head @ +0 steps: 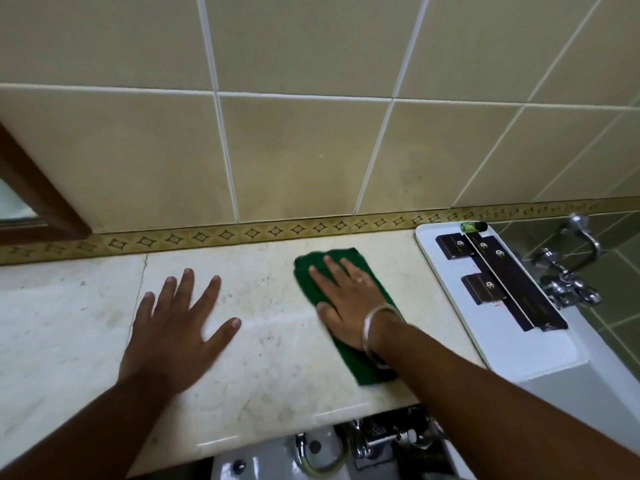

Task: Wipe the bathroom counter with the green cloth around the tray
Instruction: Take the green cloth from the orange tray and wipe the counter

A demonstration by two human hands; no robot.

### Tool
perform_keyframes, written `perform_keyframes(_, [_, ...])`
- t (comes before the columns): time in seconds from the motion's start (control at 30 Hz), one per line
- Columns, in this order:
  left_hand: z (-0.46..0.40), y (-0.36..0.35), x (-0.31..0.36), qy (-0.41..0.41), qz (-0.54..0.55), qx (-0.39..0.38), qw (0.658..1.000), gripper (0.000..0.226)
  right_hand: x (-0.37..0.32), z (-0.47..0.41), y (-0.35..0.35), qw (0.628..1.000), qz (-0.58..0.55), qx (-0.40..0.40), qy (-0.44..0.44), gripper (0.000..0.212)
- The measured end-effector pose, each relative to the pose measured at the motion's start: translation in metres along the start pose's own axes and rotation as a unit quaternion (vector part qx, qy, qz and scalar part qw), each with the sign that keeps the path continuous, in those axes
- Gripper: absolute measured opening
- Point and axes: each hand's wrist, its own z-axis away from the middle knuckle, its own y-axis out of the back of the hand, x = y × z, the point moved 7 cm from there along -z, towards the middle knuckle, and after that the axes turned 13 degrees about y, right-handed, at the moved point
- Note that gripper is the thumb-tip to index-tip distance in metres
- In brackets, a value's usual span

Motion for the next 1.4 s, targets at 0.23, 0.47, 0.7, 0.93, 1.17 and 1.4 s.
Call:
perform_keyframes(0.23, [0.001, -0.004, 0.000, 0.002, -0.006, 0.001, 1.000, 0.087, 0.080, 0.047, 0.001, 0.977, -0.028, 0.025, -0.210, 0.067])
perform_keyframes(0.47, [0.000, -0.004, -0.001, 0.001, -0.002, 0.004, 1.000, 0.088, -0.030, 0.004, -0.006, 0.998, 0.008, 0.006, 0.060, 0.068])
perform_keyframes(0.7, [-0.001, -0.006, -0.001, 0.000, -0.010, 0.008, 1.000, 0.086, 0.052, 0.045, -0.005, 0.999, -0.010, 0.017, -0.043, 0.067])
perform_keyframes(0.93, [-0.001, -0.008, -0.002, 0.000, -0.006, 0.011, 1.000, 0.078, -0.036, -0.034, 0.010, 0.985, 0.066, -0.036, 0.156, 0.069])
perform_keyframes(1.17, [0.001, 0.000, -0.002, -0.011, 0.089, -0.033, 0.995, 0.075, -0.054, 0.061, 0.027, 0.994, -0.027, -0.004, 0.108, 0.076])
perform_keyframes(1.4, [0.012, 0.028, 0.075, -0.252, 0.000, -0.038, 0.967, 0.069, -0.013, 0.084, 0.015, 0.981, -0.126, -0.039, -0.141, 0.065])
